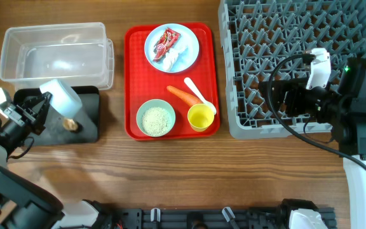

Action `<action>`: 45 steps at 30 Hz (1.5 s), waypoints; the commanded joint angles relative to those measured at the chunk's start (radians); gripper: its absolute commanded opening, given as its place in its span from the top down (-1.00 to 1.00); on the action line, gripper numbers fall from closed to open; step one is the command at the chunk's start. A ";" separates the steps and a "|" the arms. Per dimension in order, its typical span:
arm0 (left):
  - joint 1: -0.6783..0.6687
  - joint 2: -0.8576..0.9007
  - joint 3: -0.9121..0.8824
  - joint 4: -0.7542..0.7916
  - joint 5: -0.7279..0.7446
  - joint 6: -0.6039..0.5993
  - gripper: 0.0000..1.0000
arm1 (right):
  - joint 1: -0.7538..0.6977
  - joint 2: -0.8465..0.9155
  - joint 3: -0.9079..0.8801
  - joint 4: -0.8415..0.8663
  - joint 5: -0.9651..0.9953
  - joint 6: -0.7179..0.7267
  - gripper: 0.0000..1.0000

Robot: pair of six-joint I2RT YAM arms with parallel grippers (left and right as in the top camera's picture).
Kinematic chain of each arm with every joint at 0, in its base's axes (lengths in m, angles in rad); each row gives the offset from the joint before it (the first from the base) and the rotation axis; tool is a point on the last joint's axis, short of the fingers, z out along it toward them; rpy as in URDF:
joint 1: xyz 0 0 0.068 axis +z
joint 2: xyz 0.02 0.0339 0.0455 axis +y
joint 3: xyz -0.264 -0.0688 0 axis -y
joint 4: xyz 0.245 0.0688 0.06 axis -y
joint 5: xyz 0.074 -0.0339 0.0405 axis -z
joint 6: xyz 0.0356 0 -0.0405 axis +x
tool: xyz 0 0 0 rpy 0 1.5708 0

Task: Sort waste into correct bins and load items into the dishwasher rack
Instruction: 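Carry the bowl over the black tray and tip the mushroom out with the left gripper, then return the empty blue bowl to the red tray with the left gripper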

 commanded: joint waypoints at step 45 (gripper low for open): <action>-1.239 -0.002 0.126 0.285 -1.622 -0.096 0.92 | 0.000 0.006 0.027 -0.022 -0.008 0.000 -0.99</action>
